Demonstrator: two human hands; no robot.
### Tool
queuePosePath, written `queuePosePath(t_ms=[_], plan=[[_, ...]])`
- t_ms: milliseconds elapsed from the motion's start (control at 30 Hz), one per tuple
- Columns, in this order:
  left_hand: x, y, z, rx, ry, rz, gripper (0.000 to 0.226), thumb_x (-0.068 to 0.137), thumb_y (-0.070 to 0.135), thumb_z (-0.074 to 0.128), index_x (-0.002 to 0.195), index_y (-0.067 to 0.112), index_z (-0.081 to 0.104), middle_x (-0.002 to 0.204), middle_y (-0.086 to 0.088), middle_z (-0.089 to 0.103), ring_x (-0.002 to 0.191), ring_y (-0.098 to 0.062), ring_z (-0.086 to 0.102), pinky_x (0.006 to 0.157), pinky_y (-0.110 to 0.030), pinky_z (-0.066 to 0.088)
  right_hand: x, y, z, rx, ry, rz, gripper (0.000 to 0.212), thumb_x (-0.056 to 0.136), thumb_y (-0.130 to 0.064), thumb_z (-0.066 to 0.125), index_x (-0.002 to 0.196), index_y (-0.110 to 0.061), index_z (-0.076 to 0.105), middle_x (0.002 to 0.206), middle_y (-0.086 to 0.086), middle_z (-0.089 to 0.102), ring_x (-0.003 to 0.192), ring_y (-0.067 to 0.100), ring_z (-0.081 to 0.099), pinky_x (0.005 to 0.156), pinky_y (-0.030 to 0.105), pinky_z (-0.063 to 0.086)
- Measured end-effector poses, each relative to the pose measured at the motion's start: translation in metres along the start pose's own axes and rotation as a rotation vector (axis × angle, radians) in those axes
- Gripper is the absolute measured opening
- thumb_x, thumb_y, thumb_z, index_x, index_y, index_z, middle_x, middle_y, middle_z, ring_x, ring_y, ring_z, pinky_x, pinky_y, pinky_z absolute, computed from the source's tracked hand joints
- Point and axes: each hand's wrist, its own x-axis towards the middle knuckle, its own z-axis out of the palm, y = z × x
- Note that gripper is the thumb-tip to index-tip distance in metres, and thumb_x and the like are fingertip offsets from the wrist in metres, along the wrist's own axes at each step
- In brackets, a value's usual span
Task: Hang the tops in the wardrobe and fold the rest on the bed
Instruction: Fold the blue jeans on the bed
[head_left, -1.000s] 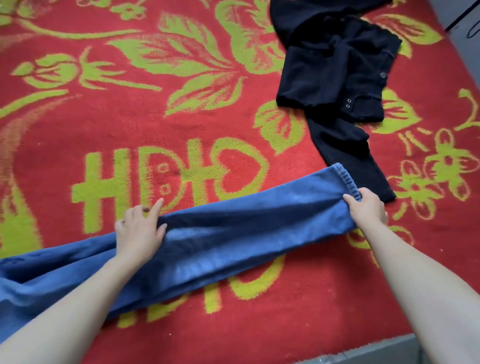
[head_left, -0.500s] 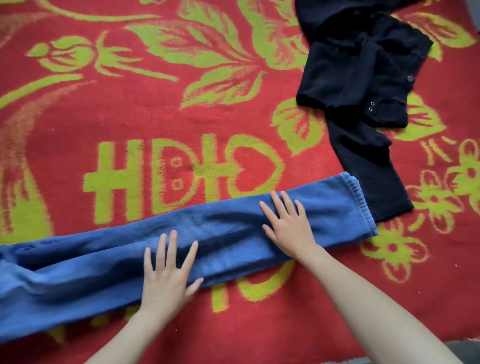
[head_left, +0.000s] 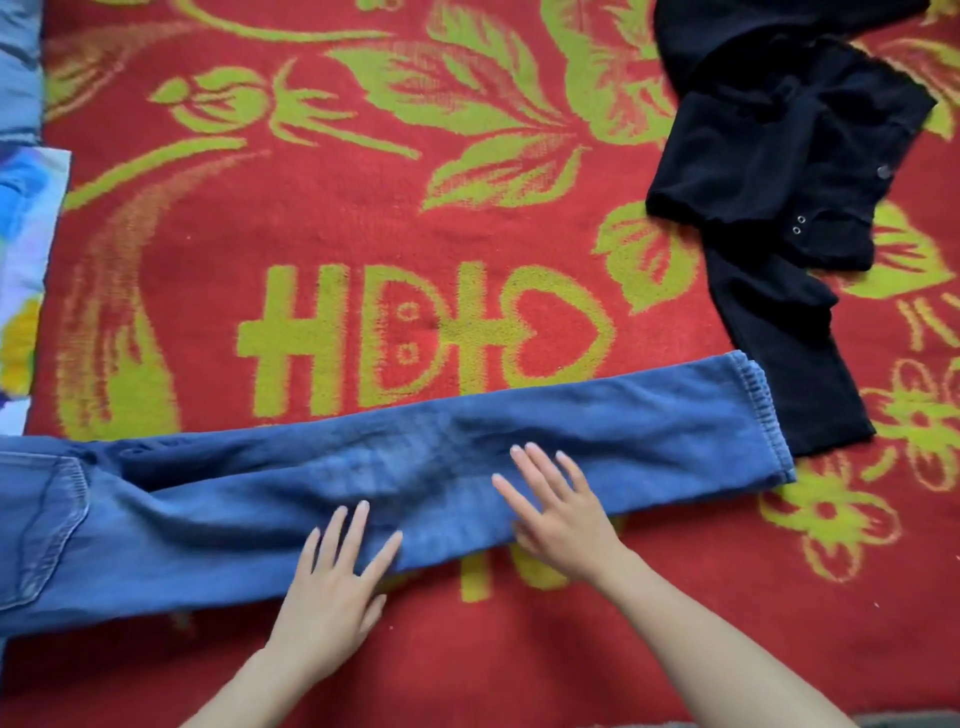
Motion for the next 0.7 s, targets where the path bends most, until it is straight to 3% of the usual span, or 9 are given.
queuePosePath(t_ms=[67,100,167,233,333,467,533,600,700], plan=[[-0.014,-0.004,0.01,0.02,-0.148,-0.083,0.099,0.059,0.052,0.056,0.148,0.03,0.019,0.135,-0.019,0.045,0.122,-0.039,0.039,0.086,-0.057,0.044,-0.015,-0.023,0.016,-0.033,-0.237,-0.088,0.064,0.075,-0.056,0.05,0.129,-0.023,0.043,0.134,0.012,0.053,0.127,0.03,0.035,0.097,0.05,0.042],[-0.018,-0.004,0.01,0.047,-0.145,-0.089,0.102,0.061,0.056,0.052,0.15,0.031,0.009,0.134,-0.019,0.048,0.122,-0.039,0.039,0.087,-0.056,0.043,-0.019,-0.028,0.023,-0.061,-0.337,-0.061,0.073,0.07,-0.064,0.051,0.13,-0.023,0.044,0.133,0.012,0.055,0.127,0.031,0.034,0.097,0.054,0.041],[-0.021,-0.006,0.004,0.031,-0.112,-0.098,0.086,0.071,0.057,0.04,0.149,0.031,0.013,0.132,-0.021,0.053,0.124,-0.038,0.037,0.092,-0.053,0.033,-0.017,-0.037,0.028,-0.043,-0.416,0.055,0.074,0.069,-0.067,0.039,0.124,-0.022,0.058,0.129,0.014,0.058,0.126,0.034,0.039,0.094,0.059,0.038],[-0.028,-0.016,-0.005,0.006,-0.073,-0.143,0.062,0.086,0.056,0.027,0.14,0.026,0.032,0.132,-0.023,0.053,0.125,-0.037,0.035,0.094,-0.053,0.028,-0.008,-0.048,0.02,-0.042,-0.472,0.129,0.067,0.073,-0.061,0.03,0.107,-0.021,0.071,0.119,0.014,0.064,0.116,0.035,0.054,0.083,0.055,0.049],[-0.044,-0.053,-0.021,-0.038,0.018,-0.33,0.061,0.096,0.055,0.006,0.13,0.02,0.042,0.133,-0.027,0.049,0.125,-0.039,0.036,0.095,-0.055,0.029,0.011,-0.062,0.009,-0.027,-0.349,0.194,0.049,0.077,-0.051,0.035,0.082,-0.017,0.071,0.099,0.011,0.069,0.097,0.031,0.061,0.071,0.037,0.05],[-0.074,-0.132,-0.045,-0.111,0.145,-0.678,0.063,0.083,0.045,0.034,0.125,0.004,0.055,0.135,-0.035,0.039,0.124,-0.049,0.035,0.093,-0.067,0.031,0.054,-0.101,-0.001,-0.039,-0.229,0.165,0.025,0.071,-0.034,0.062,0.083,-0.013,0.069,0.1,0.014,0.068,0.094,0.031,0.065,0.066,0.032,0.051],[-0.083,-0.173,-0.06,-0.118,0.249,-0.816,0.064,0.078,0.041,0.038,0.127,0.002,0.052,0.138,-0.038,0.032,0.127,-0.052,0.029,0.095,-0.069,0.026,0.074,-0.125,-0.003,-0.022,-0.226,0.151,0.028,0.062,-0.028,0.076,0.083,-0.012,0.067,0.102,0.016,0.066,0.096,0.032,0.064,0.066,0.032,0.05],[-0.091,-0.217,-0.077,-0.145,0.347,-0.947,0.064,0.077,0.036,0.044,0.132,0.002,0.044,0.142,-0.038,0.025,0.131,-0.053,0.022,0.099,-0.069,0.019,0.096,-0.155,-0.005,-0.02,-0.202,0.144,0.029,0.062,-0.026,0.075,0.085,-0.011,0.067,0.103,0.016,0.065,0.097,0.032,0.062,0.066,0.032,0.05],[-0.104,-0.288,-0.1,-0.22,0.427,-1.161,0.065,0.086,0.034,0.052,0.14,0.009,0.028,0.146,-0.034,0.02,0.133,-0.052,0.019,0.102,-0.067,0.018,0.133,-0.208,-0.003,0.042,-0.173,0.117,0.033,0.073,-0.03,0.055,0.095,-0.011,0.068,0.107,0.014,0.066,0.1,0.031,0.063,0.069,0.034,0.052]])
